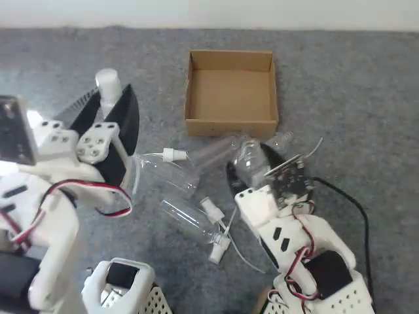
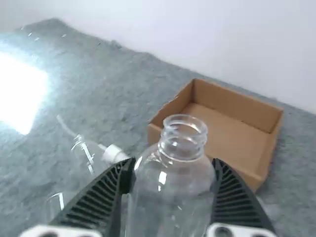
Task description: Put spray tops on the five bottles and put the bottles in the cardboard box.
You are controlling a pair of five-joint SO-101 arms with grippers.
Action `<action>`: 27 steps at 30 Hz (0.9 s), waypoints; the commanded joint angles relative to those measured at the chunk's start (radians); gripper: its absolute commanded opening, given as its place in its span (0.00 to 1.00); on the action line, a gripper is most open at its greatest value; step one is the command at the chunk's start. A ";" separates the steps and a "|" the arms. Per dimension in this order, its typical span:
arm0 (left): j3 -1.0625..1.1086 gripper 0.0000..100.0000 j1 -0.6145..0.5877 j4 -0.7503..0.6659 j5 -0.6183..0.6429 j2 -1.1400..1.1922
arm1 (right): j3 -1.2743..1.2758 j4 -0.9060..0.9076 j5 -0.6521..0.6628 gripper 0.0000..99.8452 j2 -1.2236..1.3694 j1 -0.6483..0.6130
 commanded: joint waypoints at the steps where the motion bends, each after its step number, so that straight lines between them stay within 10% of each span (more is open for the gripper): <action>1: 0.015 0.02 0.083 -0.077 0.021 -0.009 | 0.026 -0.028 0.020 0.15 -0.030 -0.085; 27: 0.475 0.02 0.215 -0.675 0.287 -0.011 | 0.269 -0.131 0.046 0.15 -0.288 -0.159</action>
